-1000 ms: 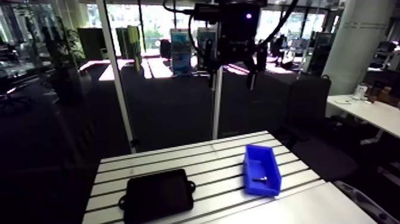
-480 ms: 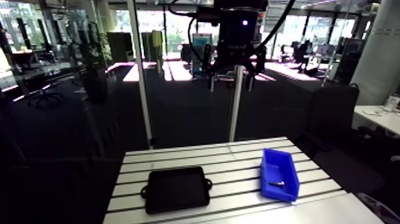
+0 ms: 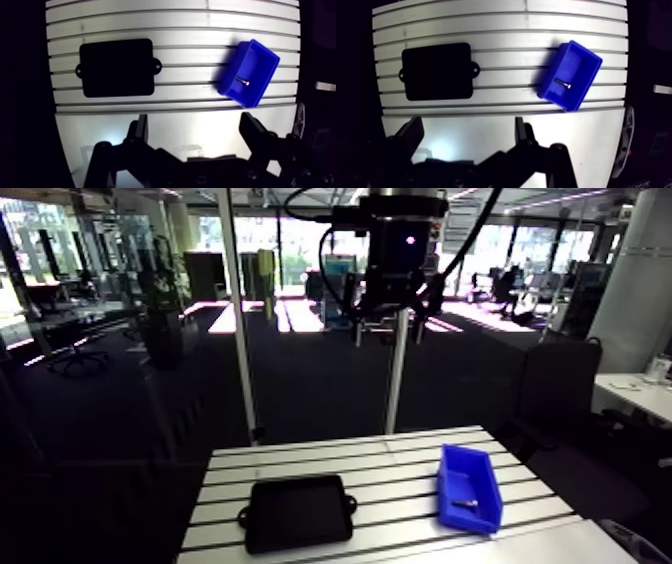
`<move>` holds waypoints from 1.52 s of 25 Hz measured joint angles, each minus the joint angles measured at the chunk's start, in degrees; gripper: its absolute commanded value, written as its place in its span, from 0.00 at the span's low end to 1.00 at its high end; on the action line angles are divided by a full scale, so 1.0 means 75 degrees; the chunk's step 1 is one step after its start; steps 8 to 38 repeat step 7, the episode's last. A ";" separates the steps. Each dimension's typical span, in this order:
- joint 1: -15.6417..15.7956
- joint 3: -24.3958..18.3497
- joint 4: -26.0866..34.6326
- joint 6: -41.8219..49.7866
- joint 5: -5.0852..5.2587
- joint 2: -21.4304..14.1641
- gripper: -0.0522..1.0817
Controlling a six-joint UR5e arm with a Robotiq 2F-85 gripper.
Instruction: Pick up the M10 bolt from the tray and put it into the blue bin.
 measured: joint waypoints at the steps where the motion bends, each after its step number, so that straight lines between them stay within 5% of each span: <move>1: 0.0000 0.0005 -0.0013 -0.0003 0.0001 -0.0005 0.06; 38: 0.0000 0.0022 -0.0038 0.0007 0.0001 -0.0002 0.06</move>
